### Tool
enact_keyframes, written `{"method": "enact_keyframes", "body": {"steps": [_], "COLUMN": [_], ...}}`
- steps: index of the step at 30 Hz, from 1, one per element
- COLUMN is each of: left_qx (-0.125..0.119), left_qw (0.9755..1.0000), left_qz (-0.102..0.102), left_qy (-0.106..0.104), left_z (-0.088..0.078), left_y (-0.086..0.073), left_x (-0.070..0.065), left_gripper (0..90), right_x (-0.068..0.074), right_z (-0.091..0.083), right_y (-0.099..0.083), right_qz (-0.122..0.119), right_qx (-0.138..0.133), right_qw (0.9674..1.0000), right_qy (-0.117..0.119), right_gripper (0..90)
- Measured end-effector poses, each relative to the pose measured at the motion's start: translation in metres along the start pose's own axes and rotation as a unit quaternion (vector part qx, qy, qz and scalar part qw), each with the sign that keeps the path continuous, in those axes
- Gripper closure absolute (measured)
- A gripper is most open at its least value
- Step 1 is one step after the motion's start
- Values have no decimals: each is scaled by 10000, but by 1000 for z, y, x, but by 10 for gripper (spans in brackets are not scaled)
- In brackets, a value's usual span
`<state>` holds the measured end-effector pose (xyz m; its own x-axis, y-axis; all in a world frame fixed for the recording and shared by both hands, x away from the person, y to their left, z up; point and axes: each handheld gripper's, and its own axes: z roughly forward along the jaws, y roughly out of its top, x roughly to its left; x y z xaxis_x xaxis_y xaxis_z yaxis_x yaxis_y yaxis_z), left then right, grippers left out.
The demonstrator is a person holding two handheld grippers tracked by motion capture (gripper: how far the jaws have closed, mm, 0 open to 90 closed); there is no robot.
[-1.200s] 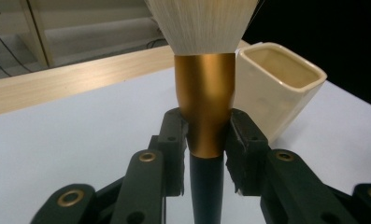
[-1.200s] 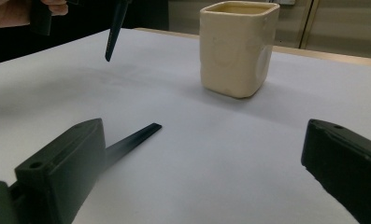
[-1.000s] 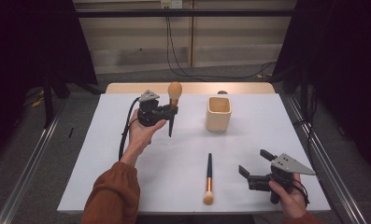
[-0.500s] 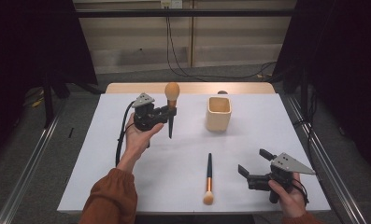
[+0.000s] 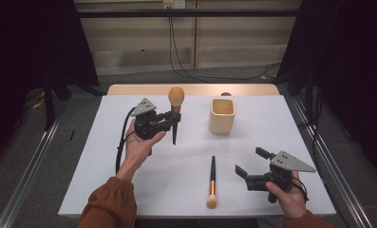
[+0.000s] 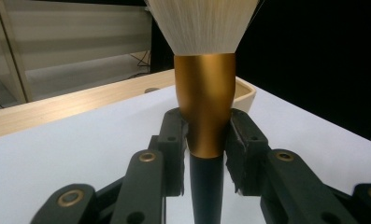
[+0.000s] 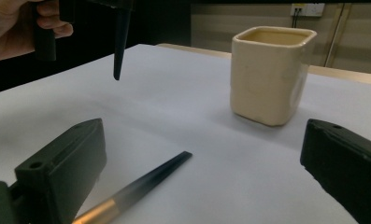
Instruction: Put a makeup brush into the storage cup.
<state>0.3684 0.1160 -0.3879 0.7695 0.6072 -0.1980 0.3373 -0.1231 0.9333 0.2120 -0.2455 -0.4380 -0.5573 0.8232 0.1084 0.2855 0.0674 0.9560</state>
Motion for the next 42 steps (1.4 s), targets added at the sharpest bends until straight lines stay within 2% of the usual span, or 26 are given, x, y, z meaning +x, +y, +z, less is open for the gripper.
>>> {"method": "enact_keyframes", "body": {"steps": [2, 4, 7, 9, 11, 13, 19, 24, 29, 37, 42], "left_qx": [27, 27, -50, -27, 42, 37, -28, 45, -19, -115, -166], "left_qw": [10000, 10000, 9999, 10000, 9999, 9997, 9995, 9991, 9991, 9989, 9986], "left_qz": [-35, 75, -30, 54, 92, 208, 269, 369, 349, 331, 335], "left_qy": [-59, -31, -84, -37, -106, -86, -137, -192, -248, -315, -367], "left_z": [-2, -4, -9, -12, -16, -19, -28, -27, -25, -22, -22], "left_y": [-1, -2, -3, -4, -5, -7, -10, -14, -16, -15, -15], "left_x": [-2, -5, -7, -10, -14, -18, -27, -34, -41, -50, -53], "left_gripper": [695, 695, 695, 695, 695, 695, 695, 695, 695, 695, 695], "right_x": [2, 3, 5, 5, 6, 6, 9, 20, 28, 40, 45], "right_z": [2, 4, 6, 8, 11, 14, 25, 41, 55, 77, 89], "right_y": [3, 5, 10, 14, 18, 24, 40, 52, 62, 83, 90], "right_qz": [17, 12, -13, -23, -18, -18, -41, -55, -65, -101, -20], "right_qx": [-28, -60, -113, -159, -215, -267, -393, -405, -398, -507, -549], "right_qw": [10000, 9999, 9996, 9994, 9991, 9991, 9981, 9967, 9954, 9933, 9918], "right_qy": [66, 143, 248, 299, 358, 331, 462, 700, 869, 1031, 1157], "right_gripper": [2, 1, 0, 0, 0, 0, 0, 0, 0, 7, 19]}}
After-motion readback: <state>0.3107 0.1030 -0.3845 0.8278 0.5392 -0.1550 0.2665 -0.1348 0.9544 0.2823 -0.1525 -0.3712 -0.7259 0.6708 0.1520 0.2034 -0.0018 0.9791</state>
